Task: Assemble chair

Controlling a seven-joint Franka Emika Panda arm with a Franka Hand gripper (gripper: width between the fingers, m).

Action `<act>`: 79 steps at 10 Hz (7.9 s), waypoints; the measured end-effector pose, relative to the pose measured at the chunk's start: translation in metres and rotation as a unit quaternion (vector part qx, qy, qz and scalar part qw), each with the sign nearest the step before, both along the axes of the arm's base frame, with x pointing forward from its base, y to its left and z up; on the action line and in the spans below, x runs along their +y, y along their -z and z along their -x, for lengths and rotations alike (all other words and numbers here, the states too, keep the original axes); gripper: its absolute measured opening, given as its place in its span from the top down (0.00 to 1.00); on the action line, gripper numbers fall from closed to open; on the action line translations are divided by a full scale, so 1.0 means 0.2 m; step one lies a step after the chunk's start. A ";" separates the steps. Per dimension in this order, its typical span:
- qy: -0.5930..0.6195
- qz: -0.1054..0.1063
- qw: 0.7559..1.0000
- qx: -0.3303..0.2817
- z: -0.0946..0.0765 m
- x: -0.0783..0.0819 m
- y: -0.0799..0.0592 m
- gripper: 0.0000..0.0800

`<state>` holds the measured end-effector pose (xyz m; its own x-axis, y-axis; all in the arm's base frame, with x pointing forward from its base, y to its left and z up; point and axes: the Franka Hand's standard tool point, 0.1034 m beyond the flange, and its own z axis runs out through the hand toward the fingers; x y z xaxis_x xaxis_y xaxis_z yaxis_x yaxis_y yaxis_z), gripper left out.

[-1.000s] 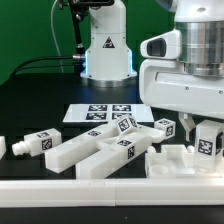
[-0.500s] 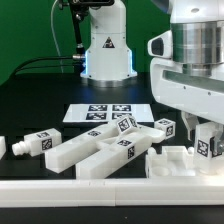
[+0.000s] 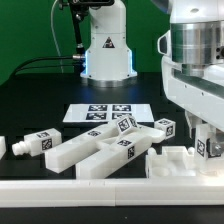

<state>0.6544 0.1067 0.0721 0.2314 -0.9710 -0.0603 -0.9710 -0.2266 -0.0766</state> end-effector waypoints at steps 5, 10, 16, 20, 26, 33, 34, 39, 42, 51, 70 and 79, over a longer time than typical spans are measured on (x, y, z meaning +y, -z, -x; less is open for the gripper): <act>-0.214 0.014 0.977 -0.021 -0.02 -0.01 -0.04 0.20; -0.409 0.027 0.911 -0.035 -0.02 -0.02 -0.02 0.19; -0.594 0.044 0.802 -0.045 -0.02 -0.04 -0.02 0.19; -0.625 0.046 0.778 -0.047 -0.02 -0.05 -0.02 0.19; -0.477 0.035 0.877 -0.037 -0.02 -0.05 -0.02 0.65; -0.208 0.013 0.978 -0.019 -0.02 -0.04 -0.01 0.64; -0.157 0.009 0.987 -0.014 -0.01 -0.02 -0.02 0.64; 0.066 -0.003 0.998 0.005 0.00 -0.01 0.00 0.64; 0.180 -0.014 0.983 0.016 0.00 -0.01 0.00 0.64; -0.110 0.002 0.994 -0.009 0.02 0.06 -0.01 0.19; -0.116 0.003 0.993 -0.009 0.02 0.06 0.02 0.64; 0.178 -0.022 0.984 0.016 0.02 0.08 0.01 0.64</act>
Offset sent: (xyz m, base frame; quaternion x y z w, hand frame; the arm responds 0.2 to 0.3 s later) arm -0.0076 0.0037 0.0122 0.0033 -0.0350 -0.2768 0.9603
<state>0.6510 0.1230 0.0698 -0.1254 -0.9865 -0.1050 -0.9903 0.1310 -0.0474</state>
